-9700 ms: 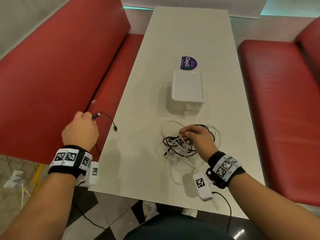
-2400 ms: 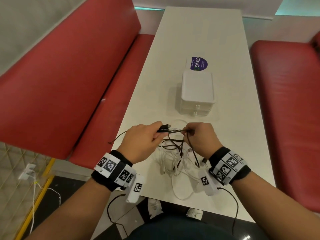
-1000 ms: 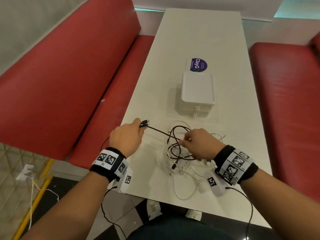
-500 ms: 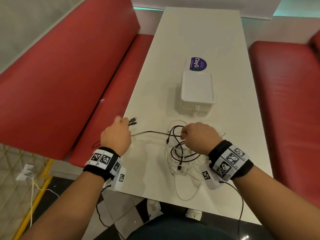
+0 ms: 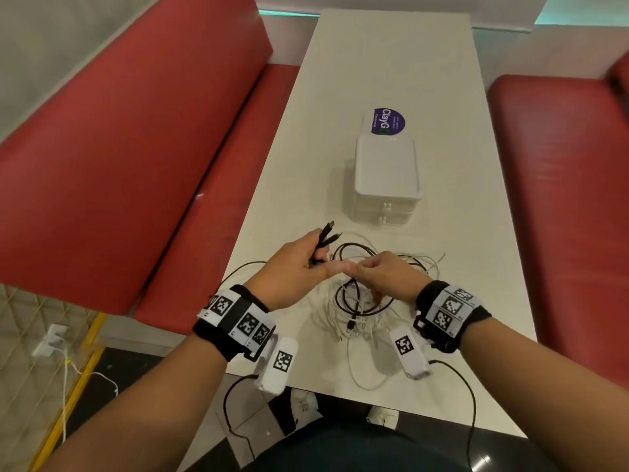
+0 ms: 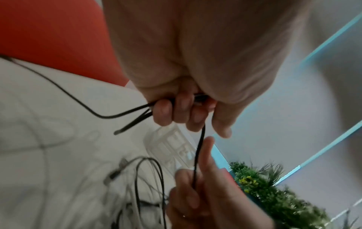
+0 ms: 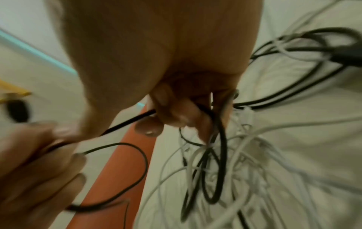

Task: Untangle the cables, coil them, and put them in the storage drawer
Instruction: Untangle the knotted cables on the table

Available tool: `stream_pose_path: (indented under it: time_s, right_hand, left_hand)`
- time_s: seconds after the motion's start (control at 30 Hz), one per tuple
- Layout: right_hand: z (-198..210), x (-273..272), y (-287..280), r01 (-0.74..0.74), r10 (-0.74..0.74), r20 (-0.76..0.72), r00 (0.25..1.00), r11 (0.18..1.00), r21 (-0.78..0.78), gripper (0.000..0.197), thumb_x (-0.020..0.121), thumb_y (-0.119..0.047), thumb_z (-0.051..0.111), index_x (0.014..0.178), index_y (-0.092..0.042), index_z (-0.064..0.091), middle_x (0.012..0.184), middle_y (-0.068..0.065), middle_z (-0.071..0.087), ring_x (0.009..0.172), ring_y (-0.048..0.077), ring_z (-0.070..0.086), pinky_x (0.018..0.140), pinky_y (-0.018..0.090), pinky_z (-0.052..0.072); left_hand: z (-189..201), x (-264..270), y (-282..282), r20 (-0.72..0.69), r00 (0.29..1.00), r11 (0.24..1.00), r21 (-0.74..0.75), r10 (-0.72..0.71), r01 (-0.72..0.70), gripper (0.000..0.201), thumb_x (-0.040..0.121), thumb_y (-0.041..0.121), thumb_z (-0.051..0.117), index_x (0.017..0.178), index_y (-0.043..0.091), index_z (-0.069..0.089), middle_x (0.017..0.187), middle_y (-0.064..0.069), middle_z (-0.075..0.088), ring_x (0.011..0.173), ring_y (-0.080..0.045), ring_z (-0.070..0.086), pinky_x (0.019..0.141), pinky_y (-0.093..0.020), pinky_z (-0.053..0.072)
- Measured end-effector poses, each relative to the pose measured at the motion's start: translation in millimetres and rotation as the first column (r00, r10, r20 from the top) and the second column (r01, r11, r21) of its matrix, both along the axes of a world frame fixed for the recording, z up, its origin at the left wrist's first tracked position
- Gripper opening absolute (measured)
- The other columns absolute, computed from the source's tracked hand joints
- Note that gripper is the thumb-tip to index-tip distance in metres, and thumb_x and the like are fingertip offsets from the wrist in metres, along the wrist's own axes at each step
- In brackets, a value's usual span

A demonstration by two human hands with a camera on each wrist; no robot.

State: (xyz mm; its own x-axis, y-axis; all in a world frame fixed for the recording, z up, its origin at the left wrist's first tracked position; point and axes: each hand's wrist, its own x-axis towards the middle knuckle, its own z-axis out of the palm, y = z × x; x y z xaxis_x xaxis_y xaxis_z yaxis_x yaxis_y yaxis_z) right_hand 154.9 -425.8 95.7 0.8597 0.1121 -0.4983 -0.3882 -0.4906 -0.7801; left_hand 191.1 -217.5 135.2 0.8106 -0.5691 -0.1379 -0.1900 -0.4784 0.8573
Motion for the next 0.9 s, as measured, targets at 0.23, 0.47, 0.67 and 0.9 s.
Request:
stream_pose_path:
  time_s: [0.23, 0.47, 0.67, 0.9]
  right_hand:
    - [17, 4, -15, -0.022, 0.103, 0.189, 0.977, 0.921, -0.388, 0.042, 0.085, -0.05, 0.071, 0.065, -0.016, 0.059, 0.059, -0.003, 0.056, 0.059, 0.015, 0.052, 0.057, 0.029, 0.037]
    - [40, -4, -10, -0.045, 0.085, 0.288, 0.954, 0.988, -0.146, 0.015, 0.099, -0.031, 0.06, 0.096, -0.027, 0.074, 0.061, -0.009, 0.052, 0.053, 0.004, 0.046, 0.055, 0.016, 0.04]
    - [25, -2, -18, 0.062, 0.118, 0.177, 0.977, 0.635, -0.77, 0.072, 0.085, -0.081, 0.044, 0.056, -0.016, 0.054, 0.052, -0.003, 0.055, 0.052, 0.017, 0.056, 0.052, 0.027, 0.041]
    - [47, -9, -7, -0.105, 0.072, 0.194, 0.978, 0.981, 0.165, 0.025, 0.104, -0.024, 0.053, 0.107, -0.022, 0.078, 0.05, -0.015, 0.041, 0.046, 0.007, 0.031, 0.054, 0.018, 0.029]
  left_hand:
    - [-29, 12, 14, 0.215, 0.963, 0.916, 0.33, 0.162, -0.228, 0.031, 0.095, 0.033, 0.061, 0.074, 0.021, 0.04, 0.064, 0.01, 0.049, 0.066, -0.021, 0.052, 0.059, -0.033, 0.039]
    - [-48, 22, 27, 0.388, 0.918, 0.791, 0.534, 0.087, -0.3, 0.024, 0.1, 0.044, 0.047, 0.092, 0.022, 0.041, 0.086, -0.005, 0.068, 0.077, -0.036, 0.062, 0.062, -0.041, 0.05]
    - [-45, 25, 43, 0.108, 0.963, 0.878, 0.396, 0.247, -0.27, 0.04, 0.097, 0.035, 0.059, 0.069, 0.021, 0.035, 0.064, 0.007, 0.043, 0.06, -0.017, 0.044, 0.054, -0.032, 0.03]
    - [-47, 26, 64, 0.353, 0.926, 0.684, 0.643, 0.134, -0.344, 0.026, 0.099, 0.038, 0.051, 0.085, 0.017, 0.044, 0.079, -0.005, 0.062, 0.069, -0.033, 0.053, 0.059, -0.036, 0.039]
